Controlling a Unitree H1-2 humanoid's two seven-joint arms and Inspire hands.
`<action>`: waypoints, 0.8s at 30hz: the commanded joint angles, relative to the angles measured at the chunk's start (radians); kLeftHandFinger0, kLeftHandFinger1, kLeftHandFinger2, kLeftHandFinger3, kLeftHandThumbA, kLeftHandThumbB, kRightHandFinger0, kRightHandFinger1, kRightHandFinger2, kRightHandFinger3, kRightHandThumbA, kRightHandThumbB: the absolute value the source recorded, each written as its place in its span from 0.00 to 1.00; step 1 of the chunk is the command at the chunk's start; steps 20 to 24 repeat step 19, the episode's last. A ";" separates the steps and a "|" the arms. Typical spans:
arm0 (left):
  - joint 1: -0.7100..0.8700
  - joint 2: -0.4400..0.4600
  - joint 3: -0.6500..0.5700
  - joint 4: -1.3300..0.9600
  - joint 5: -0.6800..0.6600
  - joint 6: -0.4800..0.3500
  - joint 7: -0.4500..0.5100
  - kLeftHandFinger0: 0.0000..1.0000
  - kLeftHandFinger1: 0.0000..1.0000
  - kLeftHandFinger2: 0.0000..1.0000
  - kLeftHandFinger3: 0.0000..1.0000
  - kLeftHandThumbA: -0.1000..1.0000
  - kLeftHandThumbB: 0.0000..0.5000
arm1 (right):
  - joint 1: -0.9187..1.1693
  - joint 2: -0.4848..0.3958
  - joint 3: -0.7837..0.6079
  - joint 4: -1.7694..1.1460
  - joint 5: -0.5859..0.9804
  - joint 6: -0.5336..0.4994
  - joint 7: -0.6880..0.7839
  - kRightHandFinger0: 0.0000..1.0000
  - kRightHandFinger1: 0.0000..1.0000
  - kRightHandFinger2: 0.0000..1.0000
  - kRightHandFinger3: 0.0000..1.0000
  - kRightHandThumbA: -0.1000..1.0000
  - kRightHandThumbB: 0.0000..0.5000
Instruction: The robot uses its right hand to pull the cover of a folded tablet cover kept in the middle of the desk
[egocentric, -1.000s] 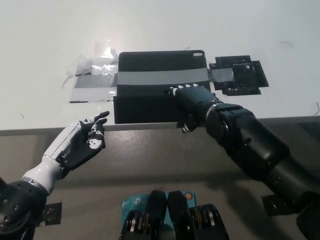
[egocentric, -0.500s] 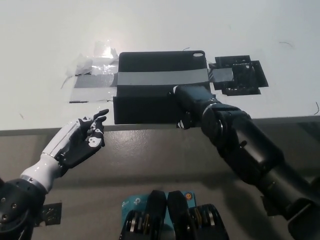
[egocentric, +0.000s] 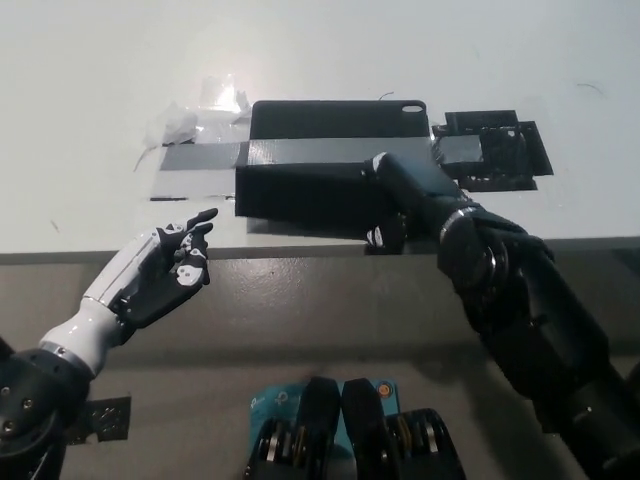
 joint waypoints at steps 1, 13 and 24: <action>-0.050 0.029 0.011 -0.022 -0.005 0.002 -0.022 1.00 1.00 1.00 1.00 0.63 0.33 | 0.077 0.028 -0.057 -0.130 -0.019 0.017 0.204 0.47 0.51 0.52 0.43 0.85 1.00; -0.074 0.038 0.012 -0.015 -0.002 -0.002 -0.029 1.00 1.00 1.00 1.00 0.63 0.31 | 0.235 0.062 -0.146 -0.328 -0.022 0.017 0.217 0.39 0.41 0.45 0.53 0.78 0.74; -0.070 0.033 0.009 -0.016 0.000 0.011 -0.028 1.00 1.00 1.00 1.00 0.63 0.30 | 0.301 0.075 -0.196 -0.389 -0.029 0.017 0.241 0.34 0.36 0.44 0.63 0.78 0.72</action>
